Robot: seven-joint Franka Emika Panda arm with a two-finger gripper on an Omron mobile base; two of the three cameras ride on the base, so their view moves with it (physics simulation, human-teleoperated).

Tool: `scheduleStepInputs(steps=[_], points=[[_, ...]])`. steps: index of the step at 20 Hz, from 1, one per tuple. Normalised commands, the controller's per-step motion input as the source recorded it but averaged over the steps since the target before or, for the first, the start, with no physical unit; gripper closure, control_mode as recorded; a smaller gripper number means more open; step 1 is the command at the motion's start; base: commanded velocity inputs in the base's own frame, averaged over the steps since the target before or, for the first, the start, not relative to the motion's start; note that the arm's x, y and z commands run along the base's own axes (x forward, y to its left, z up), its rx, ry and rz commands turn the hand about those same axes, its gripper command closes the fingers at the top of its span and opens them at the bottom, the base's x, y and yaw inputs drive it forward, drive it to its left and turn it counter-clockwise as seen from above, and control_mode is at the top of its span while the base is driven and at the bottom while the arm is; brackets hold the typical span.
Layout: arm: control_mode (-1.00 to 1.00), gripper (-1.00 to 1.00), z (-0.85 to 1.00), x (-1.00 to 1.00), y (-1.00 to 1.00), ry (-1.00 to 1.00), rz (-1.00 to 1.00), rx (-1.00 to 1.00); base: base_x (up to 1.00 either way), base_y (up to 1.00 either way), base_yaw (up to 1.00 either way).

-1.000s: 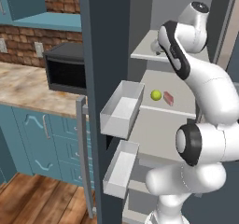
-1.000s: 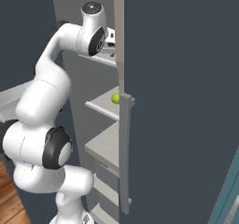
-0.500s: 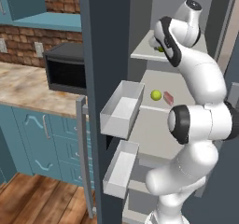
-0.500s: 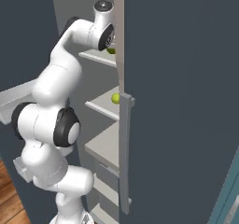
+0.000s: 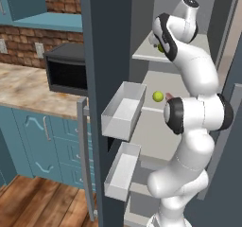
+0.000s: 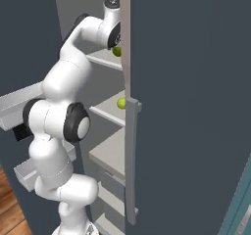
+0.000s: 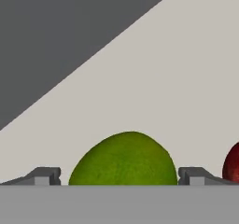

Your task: Take the lime and pear from the highest rack and move them to the second highest rack where the steak and pear are located, to maximize freezer space. Close the freezer door after rearranging.

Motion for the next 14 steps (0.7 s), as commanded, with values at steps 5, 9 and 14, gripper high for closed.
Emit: scheduleStepInputs(steps=[5, 9, 14], points=[[-1.00, -1.00, -0.28, 0.00, 0.00, 0.00, 0.00, 0.00, 0.00, 0.00, 0.00], [-1.00, -1.00, -0.38, 0.00, 0.00, 0.00, 0.00, 0.00, 0.00, 0.00, 0.00], [-1.00, 1.00, -0.45, 0.00, 0.00, 0.00, 0.00, 0.00, 0.00, 0.00, 0.00]])
